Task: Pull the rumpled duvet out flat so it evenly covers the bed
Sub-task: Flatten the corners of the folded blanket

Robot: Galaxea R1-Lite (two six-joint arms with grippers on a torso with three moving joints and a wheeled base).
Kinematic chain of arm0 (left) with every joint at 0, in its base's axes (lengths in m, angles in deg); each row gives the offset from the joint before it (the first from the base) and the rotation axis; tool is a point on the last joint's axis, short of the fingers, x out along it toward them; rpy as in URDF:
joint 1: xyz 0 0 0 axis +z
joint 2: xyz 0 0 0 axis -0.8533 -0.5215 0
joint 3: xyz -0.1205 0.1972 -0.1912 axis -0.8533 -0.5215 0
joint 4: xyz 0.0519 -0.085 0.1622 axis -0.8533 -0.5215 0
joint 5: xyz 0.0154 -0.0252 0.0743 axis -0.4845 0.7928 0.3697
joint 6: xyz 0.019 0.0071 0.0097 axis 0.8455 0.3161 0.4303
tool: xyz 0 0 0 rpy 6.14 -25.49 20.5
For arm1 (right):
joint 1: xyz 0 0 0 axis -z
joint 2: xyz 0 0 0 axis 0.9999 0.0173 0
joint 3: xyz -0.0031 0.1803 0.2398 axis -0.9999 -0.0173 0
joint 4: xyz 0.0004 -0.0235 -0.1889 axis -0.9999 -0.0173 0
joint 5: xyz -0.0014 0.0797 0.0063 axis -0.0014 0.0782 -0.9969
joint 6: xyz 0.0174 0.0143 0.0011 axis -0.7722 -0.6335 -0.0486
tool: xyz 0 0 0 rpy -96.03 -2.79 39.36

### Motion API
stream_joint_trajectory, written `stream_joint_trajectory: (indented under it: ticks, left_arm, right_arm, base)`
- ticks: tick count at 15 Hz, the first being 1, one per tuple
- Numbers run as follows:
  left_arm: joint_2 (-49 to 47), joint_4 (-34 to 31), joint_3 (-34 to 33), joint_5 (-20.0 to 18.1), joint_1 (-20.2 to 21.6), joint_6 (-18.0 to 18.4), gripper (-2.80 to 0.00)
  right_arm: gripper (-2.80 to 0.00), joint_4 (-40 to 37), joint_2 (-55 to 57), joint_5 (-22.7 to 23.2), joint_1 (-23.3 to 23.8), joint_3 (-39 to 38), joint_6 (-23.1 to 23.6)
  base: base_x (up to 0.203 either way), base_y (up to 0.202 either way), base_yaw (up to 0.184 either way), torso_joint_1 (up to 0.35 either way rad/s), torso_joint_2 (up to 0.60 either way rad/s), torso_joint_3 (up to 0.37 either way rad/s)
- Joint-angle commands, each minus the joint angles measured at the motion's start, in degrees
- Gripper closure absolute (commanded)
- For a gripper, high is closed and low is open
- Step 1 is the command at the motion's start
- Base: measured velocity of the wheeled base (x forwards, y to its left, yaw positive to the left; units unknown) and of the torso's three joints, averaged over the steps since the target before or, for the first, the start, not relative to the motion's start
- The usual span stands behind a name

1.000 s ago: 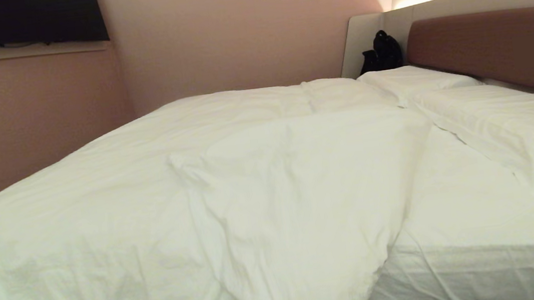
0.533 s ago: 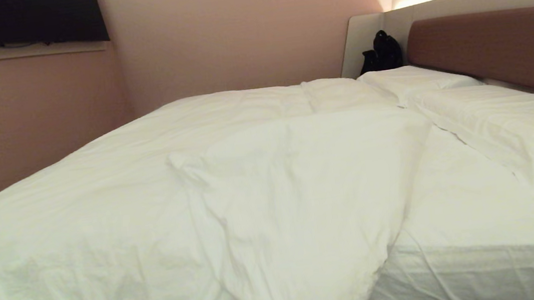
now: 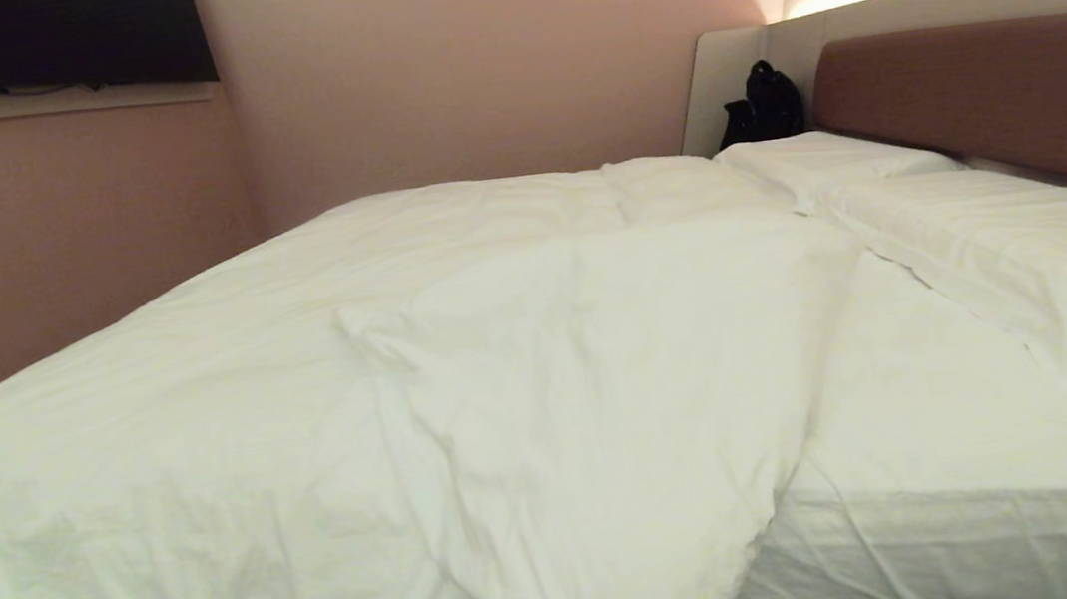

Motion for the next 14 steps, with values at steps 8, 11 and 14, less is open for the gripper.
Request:
stream_joint_trajectory:
  ticks: [8,11,14]
  left_arm:
    - [0.0,0.0,0.0,0.0,0.0,0.0,0.00]
    - [0.0,-0.1,0.0,0.0,0.0,0.0,0.00]
    - [0.0,-0.1,0.1,0.0,0.0,0.0,0.00]
  right_arm:
    - [0.00,0.0,0.0,0.0,0.0,0.0,0.0]
    - [0.00,0.0,0.0,0.0,0.0,0.0,0.0]
    - [0.00,0.0,0.0,0.0,0.0,0.0,0.0]
  base:
    - [0.000,0.000,0.000,0.000,0.00,0.000]
    - [0.000,0.000,0.000,0.000,0.00,0.000]
    - [0.000,0.000,0.000,0.000,0.00,0.000]
